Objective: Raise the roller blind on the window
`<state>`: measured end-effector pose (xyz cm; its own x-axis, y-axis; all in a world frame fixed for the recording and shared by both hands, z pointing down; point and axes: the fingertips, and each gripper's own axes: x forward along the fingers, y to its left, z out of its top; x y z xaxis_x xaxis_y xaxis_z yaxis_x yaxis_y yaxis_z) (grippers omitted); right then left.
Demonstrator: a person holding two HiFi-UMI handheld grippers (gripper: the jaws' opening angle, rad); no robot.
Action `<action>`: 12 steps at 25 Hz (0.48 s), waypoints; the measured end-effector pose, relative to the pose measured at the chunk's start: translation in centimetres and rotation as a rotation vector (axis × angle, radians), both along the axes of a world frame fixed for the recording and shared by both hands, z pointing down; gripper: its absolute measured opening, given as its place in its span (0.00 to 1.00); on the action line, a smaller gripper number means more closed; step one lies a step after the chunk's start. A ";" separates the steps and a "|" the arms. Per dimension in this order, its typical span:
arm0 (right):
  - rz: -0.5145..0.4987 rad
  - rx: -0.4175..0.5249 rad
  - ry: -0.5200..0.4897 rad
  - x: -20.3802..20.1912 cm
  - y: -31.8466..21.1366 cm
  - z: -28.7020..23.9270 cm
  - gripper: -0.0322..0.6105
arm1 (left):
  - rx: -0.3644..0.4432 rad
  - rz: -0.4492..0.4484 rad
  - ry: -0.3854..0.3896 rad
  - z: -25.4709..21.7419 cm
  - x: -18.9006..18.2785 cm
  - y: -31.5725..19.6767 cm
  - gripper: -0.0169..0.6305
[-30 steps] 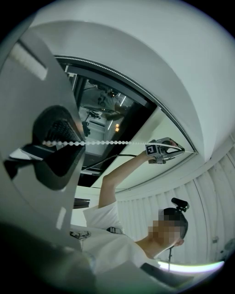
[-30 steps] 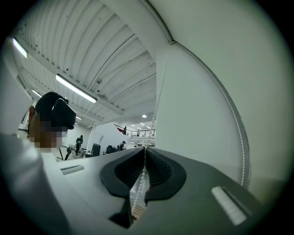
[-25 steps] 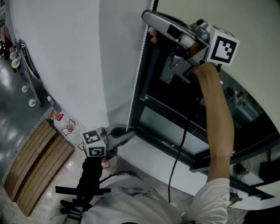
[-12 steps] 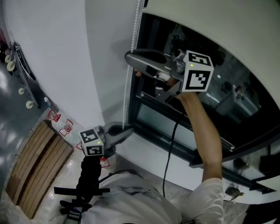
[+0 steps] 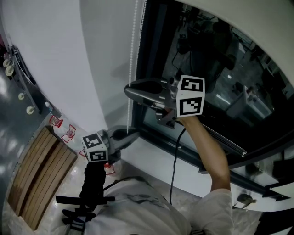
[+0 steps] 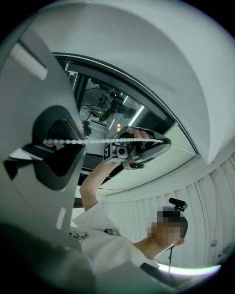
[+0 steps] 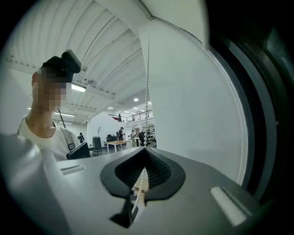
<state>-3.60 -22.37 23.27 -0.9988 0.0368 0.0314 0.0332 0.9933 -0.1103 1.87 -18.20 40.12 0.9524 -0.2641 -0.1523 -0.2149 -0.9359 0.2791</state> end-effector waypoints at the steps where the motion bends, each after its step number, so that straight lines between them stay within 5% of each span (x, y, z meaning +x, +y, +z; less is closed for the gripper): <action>1: 0.000 -0.011 0.018 -0.1 0.1 1.3 0.06 | -0.002 -0.001 -0.001 0.0 -0.1 -0.1 0.02; 7: -0.026 -0.118 0.145 -0.6 1.5 10.4 0.06 | -0.004 -0.016 -0.003 -0.1 -0.4 -0.5 0.02; 12: -0.041 -0.170 0.109 -0.1 1.9 11.7 0.06 | -0.006 -0.024 -0.001 -0.3 -0.6 -0.8 0.02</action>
<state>-3.71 -20.46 34.98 -0.9875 0.0912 0.1289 0.0518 0.9582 -0.2814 1.29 -18.98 39.82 0.9458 -0.2880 -0.1500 -0.2378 -0.9289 0.2840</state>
